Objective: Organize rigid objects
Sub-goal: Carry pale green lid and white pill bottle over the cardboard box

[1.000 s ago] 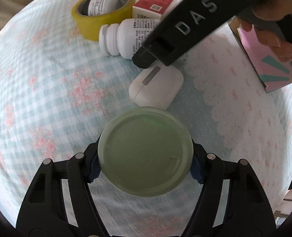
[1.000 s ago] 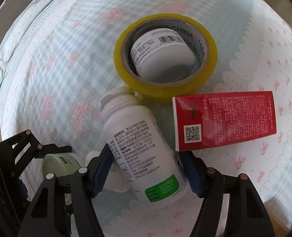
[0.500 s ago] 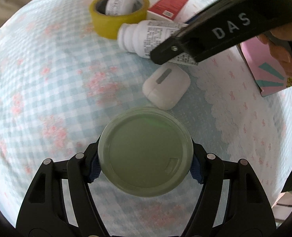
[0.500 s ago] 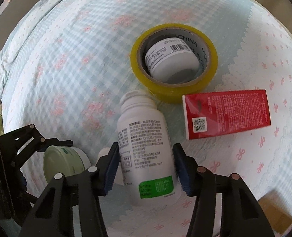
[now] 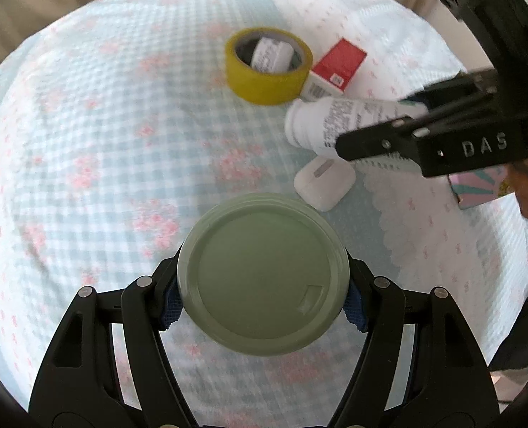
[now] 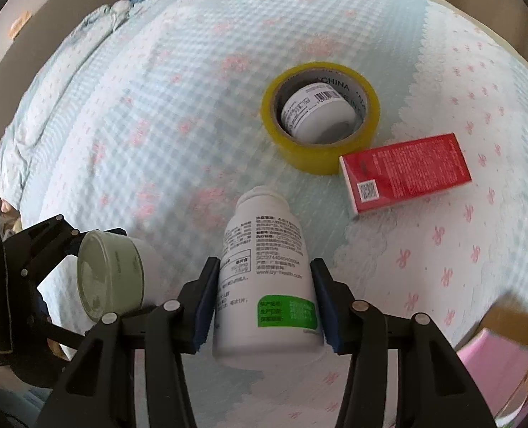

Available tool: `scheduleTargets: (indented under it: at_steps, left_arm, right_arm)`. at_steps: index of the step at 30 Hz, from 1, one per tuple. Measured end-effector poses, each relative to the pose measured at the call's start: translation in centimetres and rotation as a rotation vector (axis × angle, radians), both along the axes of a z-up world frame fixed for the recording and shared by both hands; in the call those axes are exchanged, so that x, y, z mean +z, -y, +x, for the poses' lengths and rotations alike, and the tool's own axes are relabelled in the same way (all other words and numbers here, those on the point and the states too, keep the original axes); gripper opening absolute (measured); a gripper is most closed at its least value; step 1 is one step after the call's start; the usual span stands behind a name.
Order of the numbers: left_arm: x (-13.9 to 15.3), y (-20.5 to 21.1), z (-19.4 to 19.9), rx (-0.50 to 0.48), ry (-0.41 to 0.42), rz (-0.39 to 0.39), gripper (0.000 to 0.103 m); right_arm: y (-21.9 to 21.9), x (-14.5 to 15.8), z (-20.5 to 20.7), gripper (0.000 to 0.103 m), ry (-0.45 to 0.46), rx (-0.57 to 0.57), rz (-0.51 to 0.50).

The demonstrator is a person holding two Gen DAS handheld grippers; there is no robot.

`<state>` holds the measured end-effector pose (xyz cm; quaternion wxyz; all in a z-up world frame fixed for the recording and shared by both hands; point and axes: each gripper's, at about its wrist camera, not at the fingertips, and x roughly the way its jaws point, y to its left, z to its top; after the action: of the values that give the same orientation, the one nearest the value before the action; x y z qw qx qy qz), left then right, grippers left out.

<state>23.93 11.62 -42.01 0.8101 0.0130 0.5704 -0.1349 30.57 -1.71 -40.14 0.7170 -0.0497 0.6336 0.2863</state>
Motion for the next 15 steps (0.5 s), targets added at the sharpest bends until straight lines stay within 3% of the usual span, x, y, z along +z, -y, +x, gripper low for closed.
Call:
scheduleTargets:
  at_steps: [5,15]
  left_arm:
    - [3.6,0.2,-2.2,0.015,0.038,0.0,0.067]
    - [12.1,1.2,-4.6,0.0,0.107,-0.035,0.067]
  right_arm:
    - [1.2,2.5,-1.6,0.047,0.021,-0.072,0.048]
    - [4.7,11.8,-6.2,0.047,0.098,-0.209,0.133]
